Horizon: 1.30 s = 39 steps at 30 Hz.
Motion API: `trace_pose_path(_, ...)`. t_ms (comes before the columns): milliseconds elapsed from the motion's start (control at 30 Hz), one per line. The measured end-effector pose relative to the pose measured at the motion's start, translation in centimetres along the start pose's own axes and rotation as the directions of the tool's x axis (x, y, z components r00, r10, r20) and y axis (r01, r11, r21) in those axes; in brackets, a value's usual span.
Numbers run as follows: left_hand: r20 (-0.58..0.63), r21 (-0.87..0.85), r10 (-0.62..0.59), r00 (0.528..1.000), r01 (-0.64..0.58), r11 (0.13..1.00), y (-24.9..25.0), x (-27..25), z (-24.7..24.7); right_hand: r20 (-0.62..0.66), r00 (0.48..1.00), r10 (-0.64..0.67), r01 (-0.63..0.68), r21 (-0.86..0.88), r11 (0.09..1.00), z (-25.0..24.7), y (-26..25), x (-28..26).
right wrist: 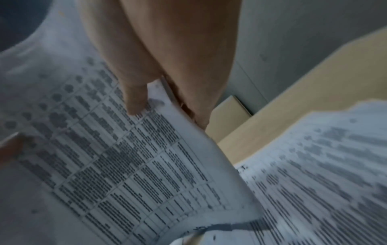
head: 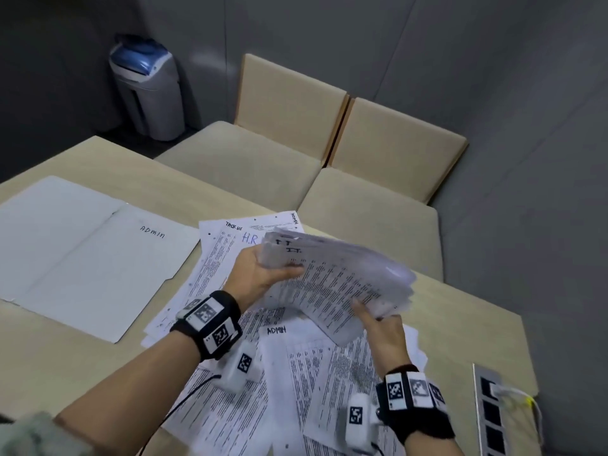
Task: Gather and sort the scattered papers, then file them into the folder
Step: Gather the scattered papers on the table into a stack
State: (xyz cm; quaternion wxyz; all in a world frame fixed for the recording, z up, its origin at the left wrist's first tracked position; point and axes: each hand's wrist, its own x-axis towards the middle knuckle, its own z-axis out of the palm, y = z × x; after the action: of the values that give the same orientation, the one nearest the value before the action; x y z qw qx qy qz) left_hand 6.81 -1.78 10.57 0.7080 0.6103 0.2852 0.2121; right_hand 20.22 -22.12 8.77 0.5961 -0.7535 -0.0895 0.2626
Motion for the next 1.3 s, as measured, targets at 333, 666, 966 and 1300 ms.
trace_pose_path(333,-0.063,0.829,-0.41,0.91,0.276,0.486,-6.6,-1.4,0.0,-0.194,0.974,0.118,-0.133,-0.065,0.989,-12.6,3.1,-1.3)
trace_pose_path(666,0.044,0.922,-0.519,0.853,0.166,0.35,-10.7,-5.0,6.6,-0.13,0.916,0.38,-0.402,-0.271,0.875,-12.4,11.6,-2.9)
trace_pose_path(966,-0.092,0.631,-0.418,0.904,0.378,0.678,-11.7,-5.3,5.8,-0.202,0.895,0.397,-0.393,0.063,0.918,-10.1,12.7,-2.9)
trace_pose_path(1300,0.035,0.366,-0.521,0.853,0.474,0.801,-11.9,-6.6,3.6,-0.102,0.928,0.358,-0.34,0.156,0.927,-11.8,12.1,-4.9)
